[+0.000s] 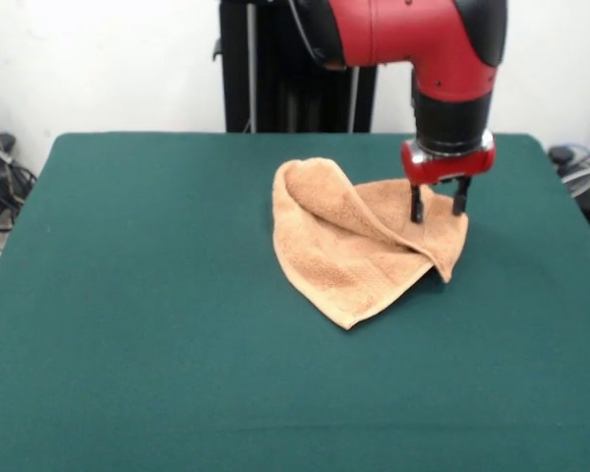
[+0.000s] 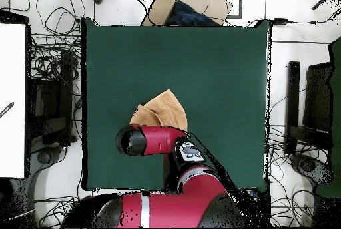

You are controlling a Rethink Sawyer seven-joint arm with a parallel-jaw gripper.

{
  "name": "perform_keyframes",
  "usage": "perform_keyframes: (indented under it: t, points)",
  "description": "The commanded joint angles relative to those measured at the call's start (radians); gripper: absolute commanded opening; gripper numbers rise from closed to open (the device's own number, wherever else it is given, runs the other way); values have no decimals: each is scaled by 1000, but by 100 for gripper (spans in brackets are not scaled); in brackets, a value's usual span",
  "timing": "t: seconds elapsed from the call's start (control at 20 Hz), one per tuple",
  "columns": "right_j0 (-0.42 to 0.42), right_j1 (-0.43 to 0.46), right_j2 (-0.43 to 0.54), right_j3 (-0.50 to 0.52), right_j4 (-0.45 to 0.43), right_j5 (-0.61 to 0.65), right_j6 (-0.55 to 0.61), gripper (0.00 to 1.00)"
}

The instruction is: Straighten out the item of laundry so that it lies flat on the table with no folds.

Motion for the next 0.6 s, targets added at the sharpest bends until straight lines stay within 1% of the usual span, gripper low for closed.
perform_keyframes:
  t: [0.05,0.45,0.5,0.6]
  points:
    - [-11,182,-1,-89,-27,-119,140,100]
    - [-11,182,-6,-81,-28,-127,143,100]
    - [-8,181,-9,-80,-26,-131,147,0]
    - [-2,178,-17,-79,-25,-142,154,0]
